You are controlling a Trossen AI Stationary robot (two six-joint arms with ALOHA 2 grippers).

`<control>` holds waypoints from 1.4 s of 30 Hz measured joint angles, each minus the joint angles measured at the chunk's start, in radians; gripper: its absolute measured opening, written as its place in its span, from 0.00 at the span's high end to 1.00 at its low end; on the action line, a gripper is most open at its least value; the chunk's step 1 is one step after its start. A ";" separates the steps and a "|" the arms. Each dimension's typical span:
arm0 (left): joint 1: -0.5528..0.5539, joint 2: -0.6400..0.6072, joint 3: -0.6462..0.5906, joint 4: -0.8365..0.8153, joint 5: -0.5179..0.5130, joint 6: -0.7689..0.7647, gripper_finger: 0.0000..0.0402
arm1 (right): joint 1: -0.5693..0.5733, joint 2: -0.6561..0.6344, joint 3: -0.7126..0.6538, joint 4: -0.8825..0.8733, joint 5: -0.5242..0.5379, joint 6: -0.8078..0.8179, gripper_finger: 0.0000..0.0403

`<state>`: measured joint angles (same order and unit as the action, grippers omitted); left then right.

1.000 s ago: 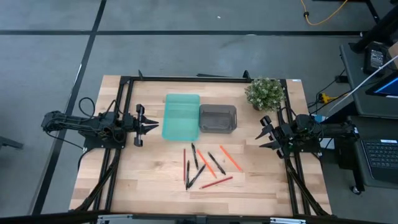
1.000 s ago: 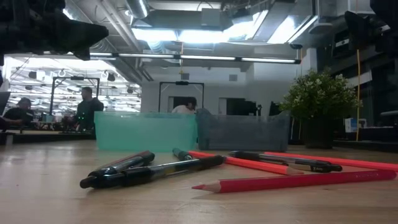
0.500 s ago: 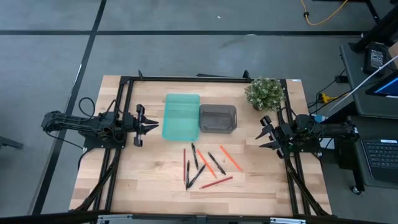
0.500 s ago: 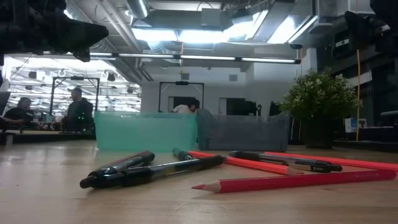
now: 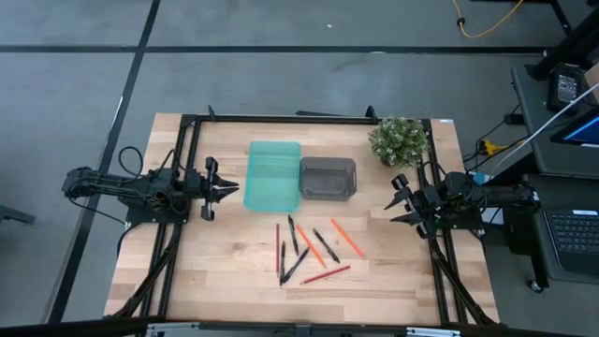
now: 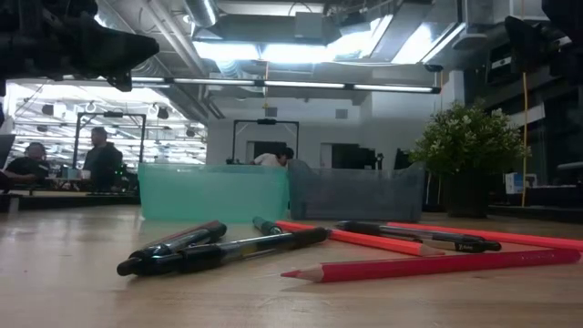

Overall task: Sort pens & pencils
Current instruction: Put the black pen into the black bin

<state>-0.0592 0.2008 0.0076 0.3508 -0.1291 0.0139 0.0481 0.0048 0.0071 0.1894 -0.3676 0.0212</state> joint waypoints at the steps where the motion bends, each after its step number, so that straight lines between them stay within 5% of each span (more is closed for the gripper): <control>1: 0.000 0.000 0.000 0.000 0.000 -0.013 0.90 | 0.000 0.000 0.000 0.000 0.000 0.000 0.60; 19: -0.001 0.000 0.000 -0.002 0.000 -0.094 0.90 | 0.000 0.001 0.000 0.032 0.000 -0.047 0.60; 28: 0.000 0.000 0.000 -0.012 0.000 -0.093 0.90 | 0.000 0.000 0.000 0.032 0.002 0.191 0.60; 38: 0.000 0.002 0.000 -0.030 0.000 -0.092 0.90 | 0.000 0.001 0.000 0.021 0.077 0.183 0.60; 42: -0.001 0.039 0.000 -0.039 0.000 -0.153 0.90 | 0.000 0.013 0.000 -0.006 0.216 0.247 0.60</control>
<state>-0.0601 0.2397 0.0078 0.3114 -0.1290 -0.1387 0.0482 0.0173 0.0069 0.1839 -0.1515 0.2681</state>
